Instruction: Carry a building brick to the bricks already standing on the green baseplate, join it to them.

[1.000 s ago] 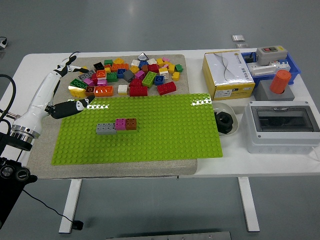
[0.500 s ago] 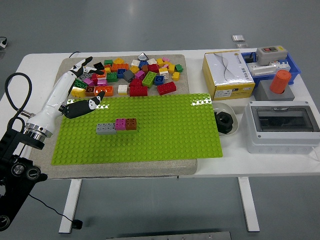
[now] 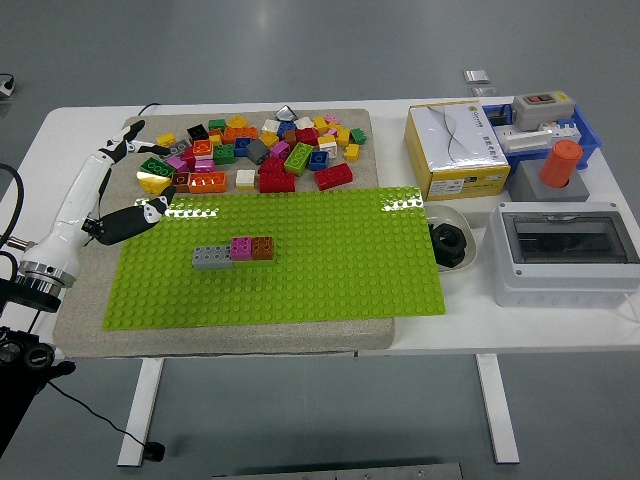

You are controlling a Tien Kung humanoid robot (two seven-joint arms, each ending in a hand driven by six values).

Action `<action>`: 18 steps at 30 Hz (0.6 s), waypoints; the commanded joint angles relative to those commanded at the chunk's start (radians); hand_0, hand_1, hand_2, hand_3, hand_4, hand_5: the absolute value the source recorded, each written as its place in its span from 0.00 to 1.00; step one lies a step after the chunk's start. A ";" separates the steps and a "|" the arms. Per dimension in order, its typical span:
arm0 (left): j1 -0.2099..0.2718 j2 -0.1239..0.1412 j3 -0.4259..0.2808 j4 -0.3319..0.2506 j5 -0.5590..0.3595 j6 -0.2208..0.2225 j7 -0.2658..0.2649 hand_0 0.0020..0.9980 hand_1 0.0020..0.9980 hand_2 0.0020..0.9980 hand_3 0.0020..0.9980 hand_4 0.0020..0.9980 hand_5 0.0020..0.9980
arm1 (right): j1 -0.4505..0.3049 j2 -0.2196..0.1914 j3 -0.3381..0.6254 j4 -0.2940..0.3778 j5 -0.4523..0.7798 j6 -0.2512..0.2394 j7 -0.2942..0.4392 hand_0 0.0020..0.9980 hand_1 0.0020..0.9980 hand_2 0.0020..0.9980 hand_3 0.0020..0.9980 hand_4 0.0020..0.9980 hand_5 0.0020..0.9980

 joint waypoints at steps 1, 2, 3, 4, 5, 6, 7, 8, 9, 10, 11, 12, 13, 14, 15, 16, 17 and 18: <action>0.001 -0.001 -0.003 0.000 0.000 0.000 0.000 1.00 1.00 1.00 0.67 0.71 0.00 | 0.001 -0.001 -0.003 0.000 0.003 0.002 0.001 0.65 0.63 0.75 0.82 0.76 1.00; 0.001 -0.001 -0.004 0.000 0.000 0.000 0.000 1.00 1.00 1.00 0.67 0.71 0.00 | 0.001 -0.002 -0.005 0.000 0.004 0.002 0.002 0.65 0.63 0.75 0.82 0.76 1.00; 0.001 -0.002 -0.006 -0.001 -0.002 0.000 0.000 1.00 1.00 1.00 0.67 0.71 0.00 | 0.002 -0.004 -0.013 0.000 0.012 0.005 0.005 0.65 0.63 0.75 0.82 0.76 1.00; 0.001 -0.002 -0.008 -0.003 -0.007 0.000 -0.001 1.00 1.00 1.00 0.67 0.71 0.00 | 0.001 -0.006 -0.029 0.000 0.031 0.010 0.012 0.65 0.63 0.75 0.82 0.76 1.00; 0.001 -0.002 -0.009 -0.004 -0.010 -0.001 -0.002 1.00 1.00 1.00 0.67 0.74 0.00 | 0.001 -0.008 -0.043 0.000 0.047 0.013 0.017 0.65 0.63 0.75 0.82 0.77 1.00; 0.001 -0.003 -0.010 -0.005 -0.014 -0.001 -0.003 1.00 1.00 1.00 0.67 0.74 0.00 | 0.001 -0.010 -0.055 0.000 0.062 0.015 0.022 0.65 0.63 0.75 0.82 0.77 1.00; 0.002 -0.003 -0.011 -0.006 -0.017 -0.002 -0.004 1.00 1.00 1.00 0.67 0.74 0.00 | 0.001 -0.011 -0.064 0.000 0.073 0.016 0.026 0.65 0.63 0.75 0.82 0.77 1.00; 0.003 -0.004 -0.012 -0.007 -0.018 -0.002 -0.005 1.00 1.00 1.00 0.67 0.74 0.00 | 0.002 -0.013 -0.073 0.000 0.084 0.016 0.031 0.65 0.63 0.75 0.82 0.77 1.00; 0.004 -0.004 -0.013 -0.008 -0.019 -0.003 -0.006 1.00 1.00 1.00 0.67 0.74 0.00 | 0.003 -0.014 -0.080 0.000 0.092 0.015 0.034 0.65 0.63 0.75 0.82 0.77 1.00; 0.004 -0.005 -0.014 -0.008 -0.019 -0.003 -0.006 1.00 1.00 1.00 0.67 0.74 0.00 | 0.003 -0.015 -0.084 0.000 0.098 0.014 0.036 0.65 0.63 0.75 0.82 0.77 1.00; 0.006 -0.005 -0.015 -0.008 -0.019 -0.003 -0.006 1.00 1.00 1.00 0.67 0.72 0.00 | 0.004 -0.016 -0.088 0.000 0.102 0.012 0.037 0.66 0.63 0.75 0.82 0.77 1.00; 0.006 -0.005 -0.016 -0.008 -0.020 -0.003 -0.006 1.00 1.00 1.00 0.67 0.72 0.00 | 0.004 -0.017 -0.089 0.000 0.104 0.012 0.038 0.66 0.63 0.75 0.82 0.77 1.00; 0.008 -0.005 -0.017 -0.008 -0.020 -0.003 -0.006 1.00 1.00 1.00 0.67 0.72 0.00 | 0.005 -0.017 -0.089 0.000 0.105 0.011 0.038 0.66 0.63 0.75 0.82 0.77 1.00; 0.009 -0.006 -0.019 -0.007 -0.020 -0.003 -0.006 1.00 1.00 1.00 0.67 0.72 0.00 | 0.005 -0.018 -0.088 0.000 0.103 0.010 0.038 0.66 0.63 0.75 0.82 0.77 1.00; 0.010 -0.006 -0.021 -0.005 -0.020 -0.003 -0.006 1.00 1.00 1.00 0.67 0.72 0.00 | 0.006 -0.018 -0.086 0.000 0.101 0.009 0.037 0.66 0.63 0.75 0.82 0.77 1.00; 0.011 -0.006 -0.022 -0.004 -0.020 -0.003 -0.006 1.00 1.00 1.00 0.67 0.72 0.00 | 0.006 -0.018 -0.085 0.000 0.100 0.009 0.036 0.66 0.63 0.75 0.82 0.77 1.00; 0.012 -0.007 -0.023 -0.003 -0.020 -0.003 -0.006 1.00 1.00 1.00 0.66 0.71 0.00 | 0.006 -0.018 -0.085 0.000 0.098 0.009 0.035 0.66 0.63 0.75 0.82 0.77 1.00; 0.012 -0.008 -0.023 -0.002 -0.019 -0.003 -0.006 1.00 1.00 1.00 0.66 0.71 0.00 | 0.007 -0.018 -0.084 0.000 0.097 0.008 0.035 0.66 0.63 0.75 0.82 0.77 1.00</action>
